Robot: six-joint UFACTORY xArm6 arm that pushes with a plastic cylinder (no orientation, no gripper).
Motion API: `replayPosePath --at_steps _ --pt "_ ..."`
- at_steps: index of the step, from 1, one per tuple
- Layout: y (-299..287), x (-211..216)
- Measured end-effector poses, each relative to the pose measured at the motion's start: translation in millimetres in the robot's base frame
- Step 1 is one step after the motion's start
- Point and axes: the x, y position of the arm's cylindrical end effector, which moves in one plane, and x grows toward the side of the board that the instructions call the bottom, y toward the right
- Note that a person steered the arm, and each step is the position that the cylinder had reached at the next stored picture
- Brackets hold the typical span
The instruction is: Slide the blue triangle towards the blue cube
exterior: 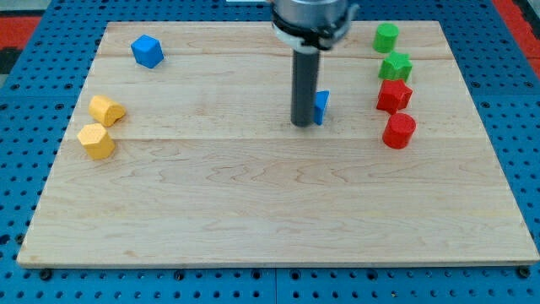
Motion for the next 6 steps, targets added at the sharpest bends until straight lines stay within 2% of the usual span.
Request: replayPosePath --at_steps 1,2,3,4,5,6 --pt "46.6 17.4" --pt "40.2 -32.2" --pt "-20.5 -80.6" --pt "-86.5 -107.8" --pt "-134.4 -108.8" --pt "-200.2 -141.1"
